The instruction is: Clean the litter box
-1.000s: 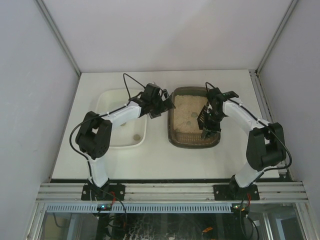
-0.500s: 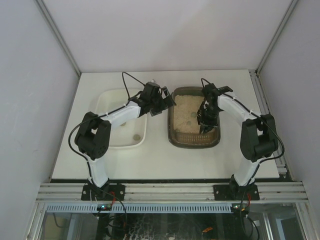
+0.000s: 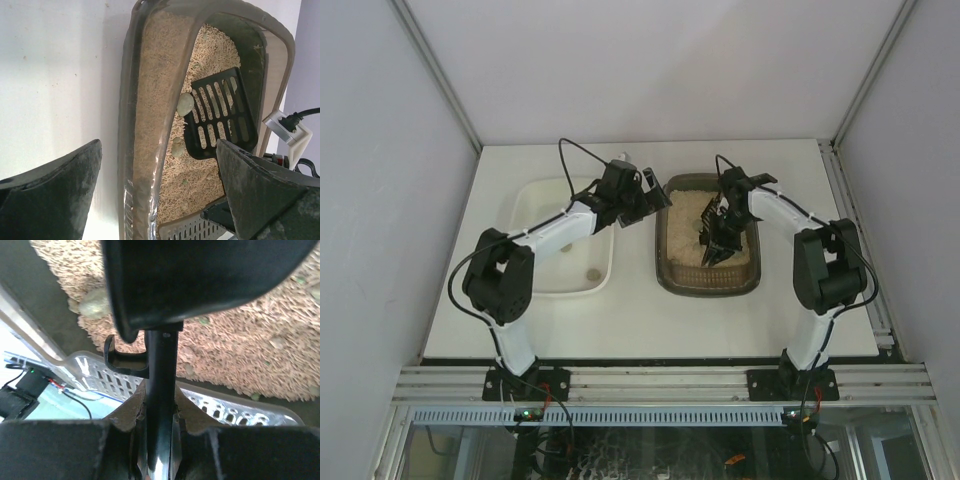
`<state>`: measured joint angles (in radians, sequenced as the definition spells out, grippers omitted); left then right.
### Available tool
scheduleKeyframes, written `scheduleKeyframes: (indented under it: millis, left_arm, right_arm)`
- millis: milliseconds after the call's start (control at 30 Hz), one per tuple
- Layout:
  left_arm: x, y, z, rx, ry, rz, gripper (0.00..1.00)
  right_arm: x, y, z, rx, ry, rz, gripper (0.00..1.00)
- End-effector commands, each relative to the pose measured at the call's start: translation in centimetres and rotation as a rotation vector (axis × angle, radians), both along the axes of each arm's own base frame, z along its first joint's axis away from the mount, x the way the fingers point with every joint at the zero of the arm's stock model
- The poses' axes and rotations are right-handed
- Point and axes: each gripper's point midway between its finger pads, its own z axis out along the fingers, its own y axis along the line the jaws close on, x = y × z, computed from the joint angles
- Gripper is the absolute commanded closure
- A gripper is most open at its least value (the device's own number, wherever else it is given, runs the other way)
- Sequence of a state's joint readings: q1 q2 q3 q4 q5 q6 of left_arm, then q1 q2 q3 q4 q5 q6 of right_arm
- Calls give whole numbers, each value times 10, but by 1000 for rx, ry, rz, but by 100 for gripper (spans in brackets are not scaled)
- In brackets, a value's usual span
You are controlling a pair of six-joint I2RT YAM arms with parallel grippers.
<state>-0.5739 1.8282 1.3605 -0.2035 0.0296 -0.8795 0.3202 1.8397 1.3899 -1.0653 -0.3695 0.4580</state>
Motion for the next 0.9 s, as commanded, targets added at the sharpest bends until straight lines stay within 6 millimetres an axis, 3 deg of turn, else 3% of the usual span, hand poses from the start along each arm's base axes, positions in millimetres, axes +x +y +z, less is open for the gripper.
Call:
scheduleKeyframes:
  millis: [0,267,400,633,867]
  left_arm:
    - [4,0,36,-10,-93,-20,0]
    - [9,14,59,37,-173,-22,0]
    - [7,27,73,92,-232,-66,0]
    - [2,78,119,215,-394,-174,0]
    - [-18,132,111,333,-343,-274,0]
  right_arm:
    - [9,20,0,150,9,-25,100]
    - [23,1,-1,273,-12,-136,100]
    - [24,-4,16,310,-69,-157,100]
    - [12,-4,50,469,-216,-199,100]
    - [3,9,64,651,-394,-216,100]
